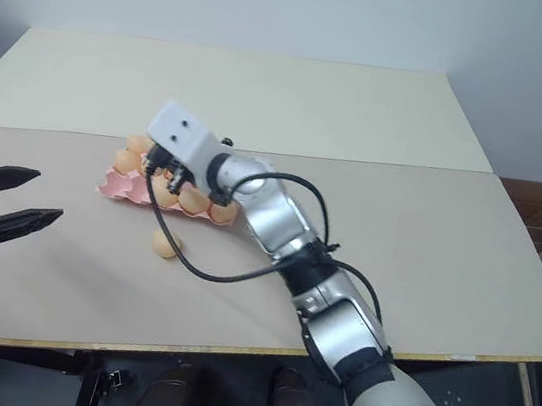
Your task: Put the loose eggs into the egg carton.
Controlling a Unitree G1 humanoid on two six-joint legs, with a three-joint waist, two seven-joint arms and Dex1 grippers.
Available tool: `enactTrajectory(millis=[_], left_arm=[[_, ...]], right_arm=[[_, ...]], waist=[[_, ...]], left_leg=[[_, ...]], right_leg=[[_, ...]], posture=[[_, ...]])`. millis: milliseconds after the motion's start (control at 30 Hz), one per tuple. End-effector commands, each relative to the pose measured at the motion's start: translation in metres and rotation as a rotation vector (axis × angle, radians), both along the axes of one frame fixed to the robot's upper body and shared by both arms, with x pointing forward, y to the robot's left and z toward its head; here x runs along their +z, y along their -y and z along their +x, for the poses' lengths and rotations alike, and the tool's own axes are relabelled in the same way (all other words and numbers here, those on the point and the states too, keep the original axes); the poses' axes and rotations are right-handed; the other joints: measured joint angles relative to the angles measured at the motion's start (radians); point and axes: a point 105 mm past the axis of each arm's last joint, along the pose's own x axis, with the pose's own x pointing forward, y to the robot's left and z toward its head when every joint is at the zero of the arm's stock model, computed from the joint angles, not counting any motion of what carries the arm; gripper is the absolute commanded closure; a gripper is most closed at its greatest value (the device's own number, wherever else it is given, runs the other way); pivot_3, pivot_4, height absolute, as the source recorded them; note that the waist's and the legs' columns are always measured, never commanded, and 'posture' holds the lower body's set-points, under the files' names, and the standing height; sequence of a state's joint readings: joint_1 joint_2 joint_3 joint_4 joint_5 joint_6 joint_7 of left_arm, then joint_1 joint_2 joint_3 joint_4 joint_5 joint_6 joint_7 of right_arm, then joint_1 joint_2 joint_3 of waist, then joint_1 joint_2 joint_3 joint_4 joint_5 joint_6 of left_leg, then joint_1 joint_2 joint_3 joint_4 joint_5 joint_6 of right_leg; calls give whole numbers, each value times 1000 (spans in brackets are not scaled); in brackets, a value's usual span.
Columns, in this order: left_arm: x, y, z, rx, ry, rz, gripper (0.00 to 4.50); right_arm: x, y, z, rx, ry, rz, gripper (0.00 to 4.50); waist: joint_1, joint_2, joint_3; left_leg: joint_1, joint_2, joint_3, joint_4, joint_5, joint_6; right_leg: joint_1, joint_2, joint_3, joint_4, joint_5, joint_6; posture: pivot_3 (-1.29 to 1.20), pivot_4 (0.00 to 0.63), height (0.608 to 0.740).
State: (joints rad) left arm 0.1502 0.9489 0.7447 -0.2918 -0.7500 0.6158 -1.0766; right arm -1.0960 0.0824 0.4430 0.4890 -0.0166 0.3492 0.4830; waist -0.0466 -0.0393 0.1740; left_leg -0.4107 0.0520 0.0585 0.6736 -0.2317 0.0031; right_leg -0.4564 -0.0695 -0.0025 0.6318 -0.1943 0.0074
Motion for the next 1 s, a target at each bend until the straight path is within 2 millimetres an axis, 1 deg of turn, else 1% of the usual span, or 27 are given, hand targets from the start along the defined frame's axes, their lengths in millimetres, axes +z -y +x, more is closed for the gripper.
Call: enactTrajectory(millis=[33,200,300,367,433,533,567,600,633,667,867,1000], left_arm=[[9,5,-2,-13,38,5,0],[9,7,-1,-17,37,6,0],[9,9,0,-21,37,7,0],[8,10,0,-23,38,5,0],[7,11,0,-24,38,3,0],[7,12,0,-24,39,2,0],[7,12,1,-24,40,2,0],[7,12,1,-24,41,2,0],[8,12,1,-23,41,3,0],[8,12,2,-25,42,3,0],[9,14,9,-48,44,5,0],[9,18,18,-74,46,5,0]], right_arm=[[8,-18,1,26,42,51,3247],[-7,-39,-6,68,18,21,3247],[-18,-43,-9,77,10,-26,3247],[-22,-45,-11,85,6,-32,2725],[-20,-47,-11,83,15,-19,2221],[-7,-51,-16,104,20,36,1209],[-2,-51,-19,122,25,53,789],[1,-51,-21,135,31,62,517],[3,-51,-22,143,33,66,141],[6,-49,-24,159,40,77,29],[20,-39,-33,206,60,120,29],[31,-28,-32,202,64,148,29]], waist=[[2,0,0],[1,-1,-1],[-1,-2,-1],[-1,-2,-1],[-1,-2,-1],[-3,-2,-1],[-3,-2,-1],[-5,-2,-1],[-6,-2,-1],[-6,-2,-1],[-2,-2,-1],[3,-2,-1]], left_leg=[[0,0,0,0,0,0],[0,-2,0,0,0,0],[0,-2,0,-1,0,0],[1,-1,0,-3,0,0],[1,-1,0,-4,0,0],[1,-1,0,-4,0,-1],[1,-2,0,-4,0,-1],[1,-2,0,-4,0,-1],[1,-1,0,-4,0,-1],[1,-1,0,-4,0,-1],[1,-2,0,-5,0,-1],[1,-2,0,-5,0,-1]], right_leg=[[0,0,0,0,0,0],[0,-4,-2,-1,0,0],[0,-4,-2,0,0,0],[0,-4,-2,0,0,0],[0,-4,-2,0,0,0],[0,-4,-2,0,0,-1],[0,-4,-2,0,0,-1],[0,-4,-2,0,0,0],[0,-4,-2,-1,0,0],[-1,-4,-2,-1,0,-1],[-1,-3,-2,0,0,0],[0,-4,-2,0,0,0]], posture=[[0,150,740],[0,150,740],[0,150,740],[0,150,740],[0,150,740],[0,150,740],[0,150,740],[0,150,740],[0,150,740],[0,150,740],[0,150,740],[0,150,740]])
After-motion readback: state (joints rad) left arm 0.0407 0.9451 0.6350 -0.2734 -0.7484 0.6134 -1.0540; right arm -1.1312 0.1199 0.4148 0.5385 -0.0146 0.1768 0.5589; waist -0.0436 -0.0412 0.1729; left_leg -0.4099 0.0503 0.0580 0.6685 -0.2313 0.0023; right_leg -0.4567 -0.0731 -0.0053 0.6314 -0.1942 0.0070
